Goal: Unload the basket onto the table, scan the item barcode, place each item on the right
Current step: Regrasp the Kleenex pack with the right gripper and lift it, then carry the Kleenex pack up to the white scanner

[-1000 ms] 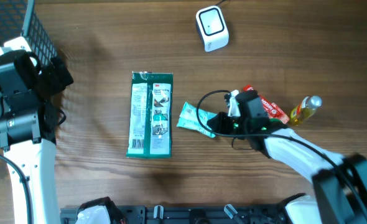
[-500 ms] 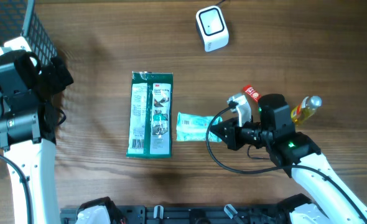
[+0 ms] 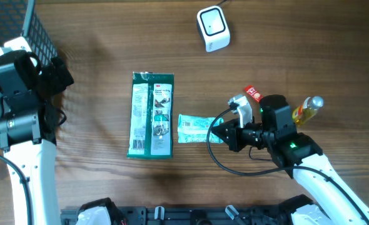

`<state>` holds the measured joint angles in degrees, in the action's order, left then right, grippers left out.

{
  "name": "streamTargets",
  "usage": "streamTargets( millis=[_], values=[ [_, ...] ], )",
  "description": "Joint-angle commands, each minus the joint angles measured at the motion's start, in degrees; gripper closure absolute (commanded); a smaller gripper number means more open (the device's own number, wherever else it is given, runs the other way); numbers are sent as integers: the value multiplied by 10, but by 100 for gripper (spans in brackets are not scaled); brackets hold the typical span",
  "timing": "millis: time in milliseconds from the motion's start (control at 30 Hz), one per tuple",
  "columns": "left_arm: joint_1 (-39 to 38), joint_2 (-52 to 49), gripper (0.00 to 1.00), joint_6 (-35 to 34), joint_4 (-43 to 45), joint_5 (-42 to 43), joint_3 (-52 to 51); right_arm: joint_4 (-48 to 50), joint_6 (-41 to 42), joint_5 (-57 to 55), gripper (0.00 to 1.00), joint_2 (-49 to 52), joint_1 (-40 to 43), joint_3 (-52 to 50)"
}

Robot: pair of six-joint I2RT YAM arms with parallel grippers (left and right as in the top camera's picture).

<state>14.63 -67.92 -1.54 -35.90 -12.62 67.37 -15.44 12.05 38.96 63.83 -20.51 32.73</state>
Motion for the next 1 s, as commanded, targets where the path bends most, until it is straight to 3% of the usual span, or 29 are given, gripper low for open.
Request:
streamTargets(
  millis=[0,967],
  values=[
    [2,-23,0,-23,-30,31,-32,3,-12,14,96,-6,2,2],
    [2,-23,0,-23,-30,31,-32,-28,-16,-54,96,-4,2,20]
  ],
)
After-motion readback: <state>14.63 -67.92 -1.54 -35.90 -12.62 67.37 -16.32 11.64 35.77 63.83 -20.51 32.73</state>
